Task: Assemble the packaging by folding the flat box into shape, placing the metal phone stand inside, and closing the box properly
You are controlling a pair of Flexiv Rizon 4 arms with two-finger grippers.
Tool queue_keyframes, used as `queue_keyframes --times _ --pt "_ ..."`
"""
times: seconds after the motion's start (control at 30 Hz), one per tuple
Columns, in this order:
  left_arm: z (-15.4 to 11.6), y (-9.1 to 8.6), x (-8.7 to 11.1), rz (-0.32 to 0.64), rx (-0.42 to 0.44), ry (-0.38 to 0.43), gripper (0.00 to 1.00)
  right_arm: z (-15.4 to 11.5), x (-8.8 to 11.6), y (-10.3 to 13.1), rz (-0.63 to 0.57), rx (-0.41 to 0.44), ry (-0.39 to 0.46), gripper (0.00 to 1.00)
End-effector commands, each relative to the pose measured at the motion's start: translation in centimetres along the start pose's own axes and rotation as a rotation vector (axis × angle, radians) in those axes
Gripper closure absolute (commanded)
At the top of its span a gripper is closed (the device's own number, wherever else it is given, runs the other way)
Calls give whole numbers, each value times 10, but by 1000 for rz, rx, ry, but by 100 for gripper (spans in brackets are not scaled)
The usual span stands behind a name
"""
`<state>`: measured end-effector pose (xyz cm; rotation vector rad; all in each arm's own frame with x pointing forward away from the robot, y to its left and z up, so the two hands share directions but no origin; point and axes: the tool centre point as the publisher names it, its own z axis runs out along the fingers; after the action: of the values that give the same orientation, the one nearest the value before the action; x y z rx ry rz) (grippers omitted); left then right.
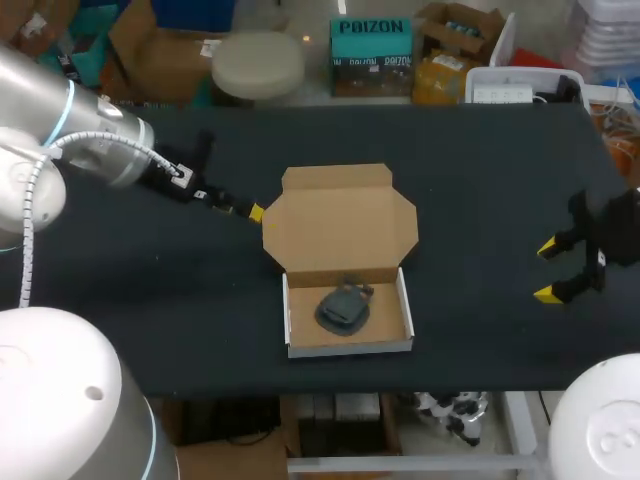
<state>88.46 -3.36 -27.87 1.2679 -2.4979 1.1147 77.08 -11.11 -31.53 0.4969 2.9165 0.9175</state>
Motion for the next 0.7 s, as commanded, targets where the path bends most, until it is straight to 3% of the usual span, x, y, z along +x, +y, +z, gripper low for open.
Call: queue_keyframes --times 0.03,0.7 --pt "8 0 -11 8 15 34 0 -1 0 0 -1 -3 3 0" --pt "47 -2 -19 88 25 167 0 -1 -14 33 -165 72 57 0"
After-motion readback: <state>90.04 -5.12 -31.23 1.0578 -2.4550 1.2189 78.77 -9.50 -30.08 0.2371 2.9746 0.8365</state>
